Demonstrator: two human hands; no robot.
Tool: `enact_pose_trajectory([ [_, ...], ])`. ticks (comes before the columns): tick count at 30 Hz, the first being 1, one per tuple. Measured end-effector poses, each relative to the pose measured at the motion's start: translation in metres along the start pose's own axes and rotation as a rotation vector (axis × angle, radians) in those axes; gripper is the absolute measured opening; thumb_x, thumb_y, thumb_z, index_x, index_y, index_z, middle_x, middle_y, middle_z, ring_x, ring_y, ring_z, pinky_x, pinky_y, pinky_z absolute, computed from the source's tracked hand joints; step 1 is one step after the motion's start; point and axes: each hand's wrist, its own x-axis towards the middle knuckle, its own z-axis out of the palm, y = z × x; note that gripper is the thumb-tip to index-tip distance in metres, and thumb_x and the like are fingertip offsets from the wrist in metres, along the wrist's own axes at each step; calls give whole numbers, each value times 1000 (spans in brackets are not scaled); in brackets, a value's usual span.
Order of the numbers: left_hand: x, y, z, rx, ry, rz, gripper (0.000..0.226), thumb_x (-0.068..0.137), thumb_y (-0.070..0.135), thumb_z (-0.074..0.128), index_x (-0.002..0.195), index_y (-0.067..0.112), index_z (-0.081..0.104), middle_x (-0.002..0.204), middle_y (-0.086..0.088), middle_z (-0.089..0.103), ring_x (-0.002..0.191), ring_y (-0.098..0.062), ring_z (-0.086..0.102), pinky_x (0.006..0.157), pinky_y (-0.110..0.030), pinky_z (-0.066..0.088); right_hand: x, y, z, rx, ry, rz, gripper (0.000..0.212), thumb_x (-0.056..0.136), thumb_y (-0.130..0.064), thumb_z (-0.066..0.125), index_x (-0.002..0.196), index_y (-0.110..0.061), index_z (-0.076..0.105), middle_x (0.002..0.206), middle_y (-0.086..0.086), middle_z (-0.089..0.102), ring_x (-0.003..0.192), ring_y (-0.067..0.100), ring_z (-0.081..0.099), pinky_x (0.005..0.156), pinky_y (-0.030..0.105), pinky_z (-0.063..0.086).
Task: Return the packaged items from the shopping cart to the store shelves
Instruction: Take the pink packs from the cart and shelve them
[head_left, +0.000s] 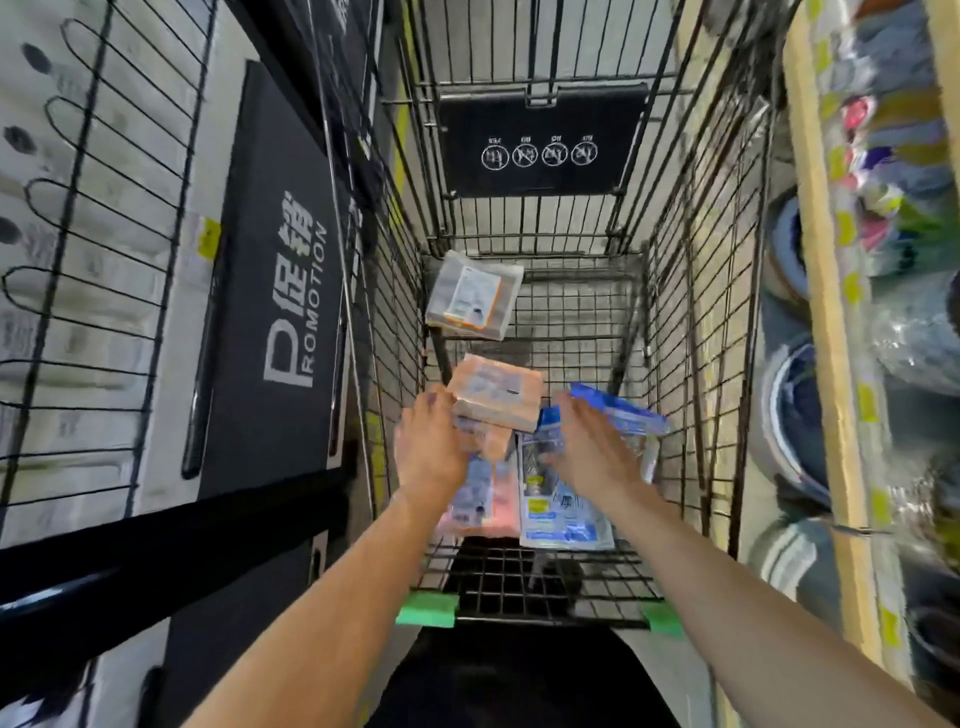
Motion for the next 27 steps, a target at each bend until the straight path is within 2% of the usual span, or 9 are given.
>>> enact_pose_trajectory([
  [4, 31, -21, 9, 418, -203, 126, 95, 78, 9, 72, 153, 4, 14, 146, -13, 37, 132, -31, 40, 110, -37, 39, 52, -2, 17, 96, -59, -56, 77, 81, 6, 63, 147, -20, 33, 144, 4, 41, 131, 28, 43, 97, 38, 43],
  [7, 50, -18, 13, 589, -337, 145, 76, 87, 9, 63, 150, 7, 20, 144, -14, 42, 124, -31, 48, 96, -38, 48, 88, 0, 45, 71, -46, -129, 83, 70, 9, 68, 143, -18, 39, 142, 6, 46, 127, 30, 46, 100, 36, 41],
  [11, 67, -4, 15, 636, -293, 162, 72, 92, 10, 56, 150, 8, 13, 141, -15, 40, 114, -28, 60, 82, -33, 54, 106, 0, 57, 43, 63, -204, 73, 73, -1, 76, 140, -9, 49, 136, 11, 53, 129, 32, 47, 111, 34, 33],
  [13, 76, -1, 17, 623, -280, 125, 68, 91, 7, 55, 146, 7, 15, 136, -14, 43, 108, -26, 64, 78, -32, 55, 108, 1, 57, 62, 86, -190, 72, 73, -3, 76, 139, -13, 49, 134, 8, 55, 127, 30, 48, 109, 36, 36],
  [15, 84, -1, 19, 579, -250, 81, 58, 93, 6, 52, 139, 7, 18, 129, -12, 51, 103, -24, 68, 76, -32, 55, 111, 2, 57, 153, 175, -108, 67, 71, -1, 74, 133, -19, 54, 123, 7, 63, 115, 27, 56, 97, 36, 45],
  [19, 89, -7, 16, 399, -230, -62, 79, 93, 9, 56, 151, 1, 3, 117, -15, 63, 103, -30, 66, 83, -37, 54, 124, 1, 53, 545, 368, 154, 51, 69, 1, 74, 113, -23, 64, 96, -3, 69, 87, 16, 62, 70, 26, 46],
  [23, 92, -14, 18, 393, -258, -15, 78, 91, 13, 64, 148, 4, 12, 123, -17, 58, 110, -31, 60, 88, -35, 51, 155, 3, 43, 870, 348, 299, 44, 71, -7, 83, 111, -14, 66, 97, 1, 72, 90, 18, 69, 80, 33, 56],
  [25, 91, -19, 26, 521, -318, 129, 83, 89, 15, 65, 150, 4, 10, 137, -17, 45, 124, -29, 48, 102, -32, 45, 169, 6, 39, 868, 251, 320, 40, 72, -13, 85, 107, -18, 67, 99, 0, 73, 94, 19, 70, 85, 36, 56],
  [27, 94, -24, 33, 557, -360, 175, 93, 85, 29, 72, 151, 8, 9, 145, -16, 35, 134, -31, 38, 109, -35, 42, 177, 7, 33, 862, 221, 291, 32, 74, -10, 82, 97, -26, 65, 95, -2, 72, 95, 23, 70, 89, 43, 56],
])
